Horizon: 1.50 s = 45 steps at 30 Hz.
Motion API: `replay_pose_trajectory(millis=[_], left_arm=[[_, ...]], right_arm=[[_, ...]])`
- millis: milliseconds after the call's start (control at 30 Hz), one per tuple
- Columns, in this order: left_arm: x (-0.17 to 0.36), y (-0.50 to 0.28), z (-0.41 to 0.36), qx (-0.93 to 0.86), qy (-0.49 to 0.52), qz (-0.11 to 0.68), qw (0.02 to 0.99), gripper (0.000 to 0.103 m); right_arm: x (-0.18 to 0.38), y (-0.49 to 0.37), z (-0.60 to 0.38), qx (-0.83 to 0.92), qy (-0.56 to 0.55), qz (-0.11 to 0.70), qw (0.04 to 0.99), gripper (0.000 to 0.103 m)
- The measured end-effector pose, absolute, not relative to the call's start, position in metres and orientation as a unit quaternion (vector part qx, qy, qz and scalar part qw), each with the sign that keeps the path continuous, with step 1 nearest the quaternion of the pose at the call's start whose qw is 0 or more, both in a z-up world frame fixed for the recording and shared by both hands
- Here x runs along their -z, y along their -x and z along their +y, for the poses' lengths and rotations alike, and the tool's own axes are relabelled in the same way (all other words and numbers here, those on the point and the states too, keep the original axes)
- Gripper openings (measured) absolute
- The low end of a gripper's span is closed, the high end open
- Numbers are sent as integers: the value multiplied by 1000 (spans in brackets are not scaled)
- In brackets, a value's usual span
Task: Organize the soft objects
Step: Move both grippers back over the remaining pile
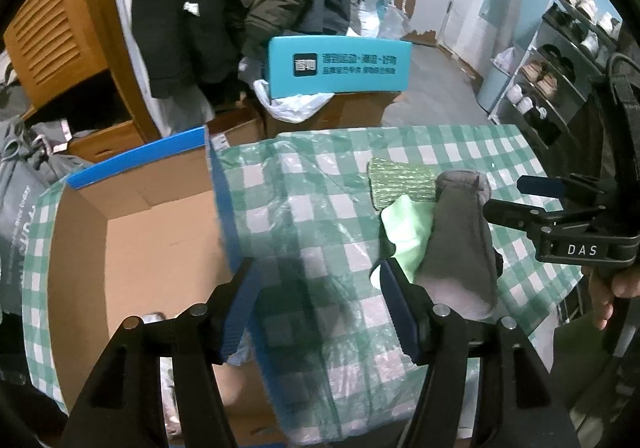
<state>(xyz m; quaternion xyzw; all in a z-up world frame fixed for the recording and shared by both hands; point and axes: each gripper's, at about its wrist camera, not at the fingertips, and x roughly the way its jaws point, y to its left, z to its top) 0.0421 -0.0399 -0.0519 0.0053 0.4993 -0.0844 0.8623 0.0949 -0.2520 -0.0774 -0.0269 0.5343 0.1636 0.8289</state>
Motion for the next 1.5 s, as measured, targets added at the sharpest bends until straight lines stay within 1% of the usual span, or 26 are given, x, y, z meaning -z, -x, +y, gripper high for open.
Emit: replay_pose_trajectory(millis=[200, 533, 867, 1100, 1500], left_arm=[[57, -54, -62, 100, -14, 504, 858, 64], [70, -76, -83, 112, -16, 515, 850, 64], [93, -96, -101, 122, -29, 522, 844, 64], [112, -106, -107, 130, -26, 538, 833, 64], [134, -117, -109, 131, -22, 557, 820, 64]], right_arm=[[87, -99, -274, -142, 15, 543, 828, 81], [122, -112, -303, -95, -1, 573, 814, 81], [150, -126, -312, -76, -24, 594, 800, 81], [176, -137, -318, -68, -65, 617, 782, 81], [198, -146, -316, -72, -100, 640, 758, 81]])
